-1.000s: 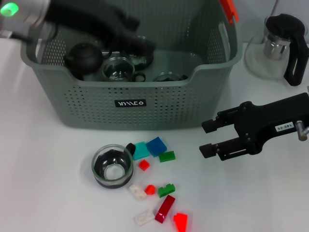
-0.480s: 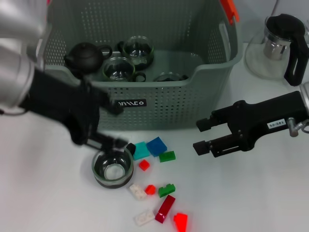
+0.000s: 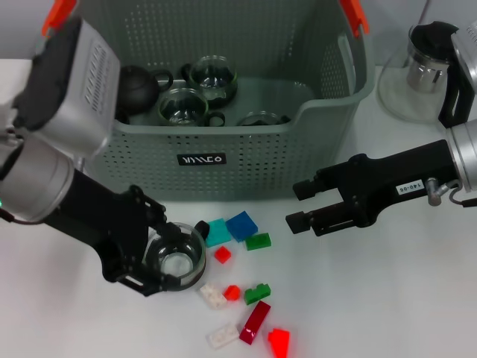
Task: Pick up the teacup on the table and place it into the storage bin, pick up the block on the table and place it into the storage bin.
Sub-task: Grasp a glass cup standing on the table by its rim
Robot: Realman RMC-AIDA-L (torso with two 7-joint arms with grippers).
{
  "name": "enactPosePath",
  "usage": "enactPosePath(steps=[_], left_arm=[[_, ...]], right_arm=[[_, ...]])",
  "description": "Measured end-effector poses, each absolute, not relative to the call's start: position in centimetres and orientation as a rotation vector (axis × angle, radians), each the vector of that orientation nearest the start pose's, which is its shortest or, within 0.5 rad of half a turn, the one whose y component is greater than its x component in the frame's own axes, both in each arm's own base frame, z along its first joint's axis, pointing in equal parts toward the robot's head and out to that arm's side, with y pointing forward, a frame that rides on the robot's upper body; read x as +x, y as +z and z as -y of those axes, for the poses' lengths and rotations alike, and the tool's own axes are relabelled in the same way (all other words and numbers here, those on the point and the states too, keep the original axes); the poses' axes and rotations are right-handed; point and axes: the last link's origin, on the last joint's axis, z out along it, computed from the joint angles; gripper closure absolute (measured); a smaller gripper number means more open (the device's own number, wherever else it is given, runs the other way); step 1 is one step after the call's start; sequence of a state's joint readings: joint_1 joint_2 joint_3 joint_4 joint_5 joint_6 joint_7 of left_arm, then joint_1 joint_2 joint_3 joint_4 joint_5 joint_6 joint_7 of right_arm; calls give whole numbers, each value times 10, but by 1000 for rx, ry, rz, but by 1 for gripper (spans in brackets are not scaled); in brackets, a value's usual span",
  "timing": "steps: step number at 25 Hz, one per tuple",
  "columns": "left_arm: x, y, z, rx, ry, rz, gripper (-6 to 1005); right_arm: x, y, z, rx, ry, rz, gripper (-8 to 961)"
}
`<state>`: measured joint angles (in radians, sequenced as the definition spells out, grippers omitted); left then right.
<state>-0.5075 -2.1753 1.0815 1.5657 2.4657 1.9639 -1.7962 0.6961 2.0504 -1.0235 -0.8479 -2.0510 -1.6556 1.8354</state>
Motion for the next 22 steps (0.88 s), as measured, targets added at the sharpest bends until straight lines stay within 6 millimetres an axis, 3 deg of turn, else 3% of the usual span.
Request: enactPosePath(steps=[22], left_arm=[[-200, -8, -310, -3067, 525, 141, 290]], right_arm=[[183, -15, -351, -3082, 374, -725, 238]])
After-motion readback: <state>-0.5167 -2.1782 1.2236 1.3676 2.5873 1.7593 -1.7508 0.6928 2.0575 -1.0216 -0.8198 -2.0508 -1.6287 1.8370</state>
